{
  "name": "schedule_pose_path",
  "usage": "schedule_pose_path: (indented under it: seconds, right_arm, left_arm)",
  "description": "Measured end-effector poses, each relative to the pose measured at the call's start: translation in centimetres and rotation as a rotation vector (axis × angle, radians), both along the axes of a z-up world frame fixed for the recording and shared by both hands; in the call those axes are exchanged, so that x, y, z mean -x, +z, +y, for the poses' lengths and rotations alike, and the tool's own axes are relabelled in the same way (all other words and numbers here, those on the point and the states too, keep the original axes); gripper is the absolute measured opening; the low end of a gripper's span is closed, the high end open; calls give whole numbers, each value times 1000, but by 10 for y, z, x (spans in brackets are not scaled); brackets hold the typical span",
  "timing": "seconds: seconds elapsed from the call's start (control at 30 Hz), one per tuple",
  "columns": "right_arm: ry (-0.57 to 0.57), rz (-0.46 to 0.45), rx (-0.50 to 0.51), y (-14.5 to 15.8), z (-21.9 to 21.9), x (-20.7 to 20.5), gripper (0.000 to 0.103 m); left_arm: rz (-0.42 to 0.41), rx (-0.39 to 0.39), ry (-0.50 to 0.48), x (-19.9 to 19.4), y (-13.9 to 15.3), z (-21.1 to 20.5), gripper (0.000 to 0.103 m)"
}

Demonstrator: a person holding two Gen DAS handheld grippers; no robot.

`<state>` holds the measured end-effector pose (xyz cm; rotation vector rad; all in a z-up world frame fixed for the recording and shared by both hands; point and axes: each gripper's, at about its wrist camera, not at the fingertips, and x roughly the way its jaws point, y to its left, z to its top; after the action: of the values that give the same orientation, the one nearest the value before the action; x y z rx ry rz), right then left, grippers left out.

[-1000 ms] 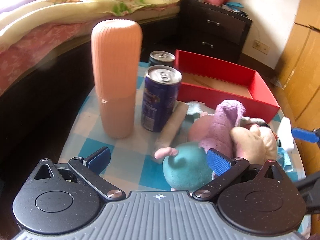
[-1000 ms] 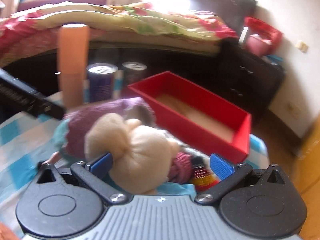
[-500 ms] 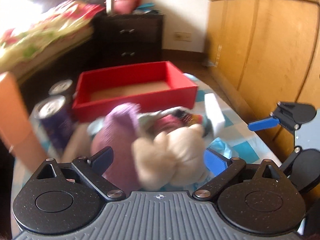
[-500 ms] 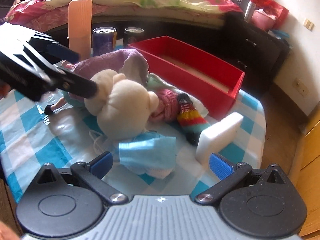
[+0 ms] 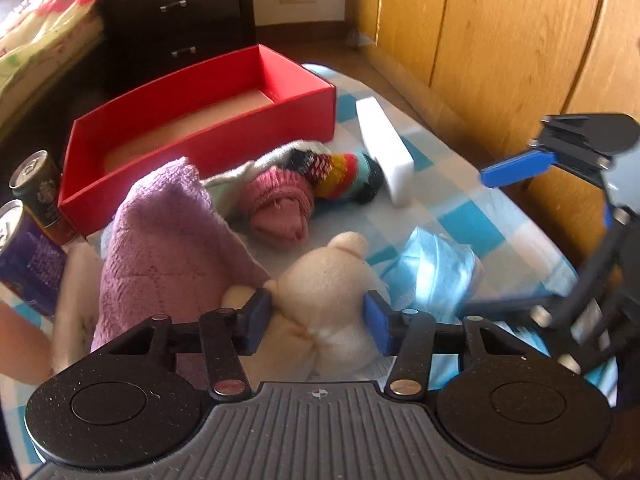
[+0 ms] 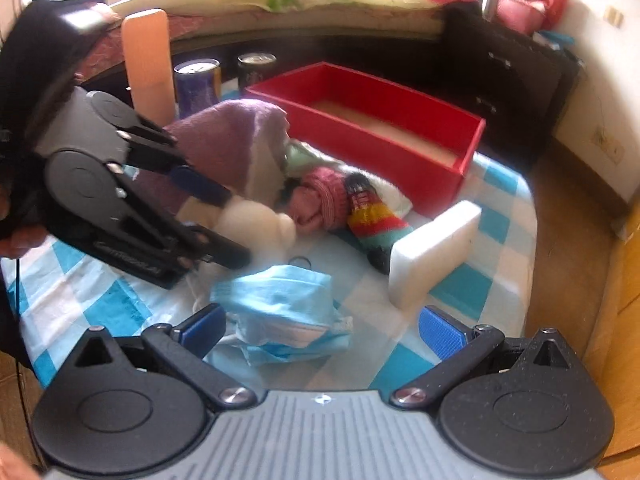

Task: Organize soft objects
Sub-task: 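Grasp the cream teddy bear with the left tool while the right tool grasps the blue face mask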

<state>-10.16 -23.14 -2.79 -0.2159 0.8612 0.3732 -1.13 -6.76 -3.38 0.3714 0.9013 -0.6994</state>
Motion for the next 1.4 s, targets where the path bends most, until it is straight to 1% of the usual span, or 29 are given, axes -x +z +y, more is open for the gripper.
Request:
schedule_pose_path:
  seconds: [0.03, 0.1, 0.13, 0.2, 0.23, 0.27, 0.33, 0.4, 0.43, 0.47, 0.53, 0.6, 0.63, 0.67, 0.7, 0.77, 0.8, 0.87, 0.93, 0.97, 1.07, 1.23, 1.4]
  right_arm:
    - [-2, 15, -8, -1, 0, -2, 79]
    - [2, 15, -11, 1, 1, -4, 79]
    - [9, 14, -15, 3, 2, -4, 79]
    - [35, 10, -3, 3, 7, -4, 79]
    - [38, 5, 10, 2, 10, -5, 79]
    - [45, 14, 13, 0, 13, -6, 79]
    - [59, 25, 24, -5, 20, -10, 79]
    - [75, 39, 35, -12, 30, -20, 79]
    - [77, 67, 29, -18, 34, -25, 77]
    - [71, 91, 25, -21, 35, -29, 72]
    - [43, 142, -4, -27, 30, -34, 68]
    - [-3, 201, -59, -35, 19, -39, 65]
    - [-26, 235, -77, -39, 15, -41, 56]
    - [-42, 257, -95, -43, 12, -42, 53]
    - [-52, 264, -106, -44, 10, -43, 52]
    - [-73, 264, -125, -40, 8, -43, 38]
    - [-77, 261, -141, -36, 7, -43, 35]
    - [-104, 258, -154, -30, 3, -42, 20]
    - [-130, 263, -170, -27, 0, -41, 17]
    - [-144, 267, -178, -25, -2, -41, 12]
    - [-170, 266, -200, -19, -8, -41, 9]
    - [-186, 231, -207, -8, -7, -39, 5]
    - [-207, 197, -232, 3, -11, -38, 3]
  left_arm:
    - [5, -9, -11, 3, 2, 3, 50]
    - [5, -37, -39, 11, 6, 13, 50]
    - [8, -60, -75, 14, 5, 11, 51]
    - [0, -99, -122, 21, -2, 12, 57]
    - [-4, -115, -131, 25, -5, 14, 61]
    - [-1, -127, -150, 29, -9, 14, 69]
    - [-17, -132, -175, 33, -15, 12, 78]
    - [-26, -111, -165, 33, -16, 8, 79]
    - [-21, -113, -155, 32, -16, 7, 76]
    - [-33, -124, -135, 30, -18, 5, 70]
    - [-36, -103, -99, 27, -18, 8, 65]
    - [-26, -87, -77, 24, -16, 13, 61]
    - [-30, -88, -71, 24, -15, 14, 59]
    - [-38, -89, -67, 25, -14, 14, 57]
    - [-42, -87, -58, 25, -13, 15, 56]
    - [-36, -75, -41, 24, -12, 14, 53]
    - [-27, -65, -36, 23, -11, 15, 52]
    - [5, -26, -15, 20, -6, 22, 49]
    - [39, 13, 8, 16, -4, 29, 48]
    - [50, 24, 19, 16, -2, 31, 48]
    - [64, 57, 27, 18, 3, 34, 47]
    - [90, 103, 42, 23, 11, 38, 46]
    - [69, 139, 69, 28, 23, 44, 46]
